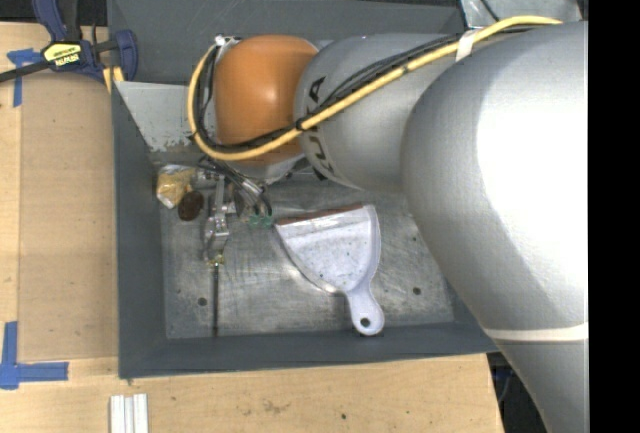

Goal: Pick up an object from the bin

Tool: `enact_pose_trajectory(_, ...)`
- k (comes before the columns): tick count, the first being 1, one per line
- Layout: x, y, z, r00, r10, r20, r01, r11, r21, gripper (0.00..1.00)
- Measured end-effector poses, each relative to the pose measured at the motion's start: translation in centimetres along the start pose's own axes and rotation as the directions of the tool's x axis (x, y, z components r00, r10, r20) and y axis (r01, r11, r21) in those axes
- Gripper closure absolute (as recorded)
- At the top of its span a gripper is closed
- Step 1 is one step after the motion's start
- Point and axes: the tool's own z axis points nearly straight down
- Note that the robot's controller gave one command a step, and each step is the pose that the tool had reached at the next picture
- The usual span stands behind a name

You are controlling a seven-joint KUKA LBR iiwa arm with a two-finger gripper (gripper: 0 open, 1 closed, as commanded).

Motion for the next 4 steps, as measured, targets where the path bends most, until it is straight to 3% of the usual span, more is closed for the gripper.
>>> enact_pose_trajectory(1, -3.1, 2.3, -1.7, 0.996, -0.088, 0.005, 0.088, 0.996, 0.001, 0.00)
enact_pose_trajectory(2, -2.6, 2.2, -1.0, 0.992, 0.123, 0.005, -0.123, 0.992, -0.001, 0.00)
enact_pose_trajectory(3, -3.6, 2.4, 2.0, 0.976, -0.216, 0.008, 0.216, 0.976, 0.003, 1.00)
enact_pose_trajectory(4, -3.6, 2.4, 2.0, 0.977, -0.215, 0.008, 0.215, 0.977, 0.002, 1.00)
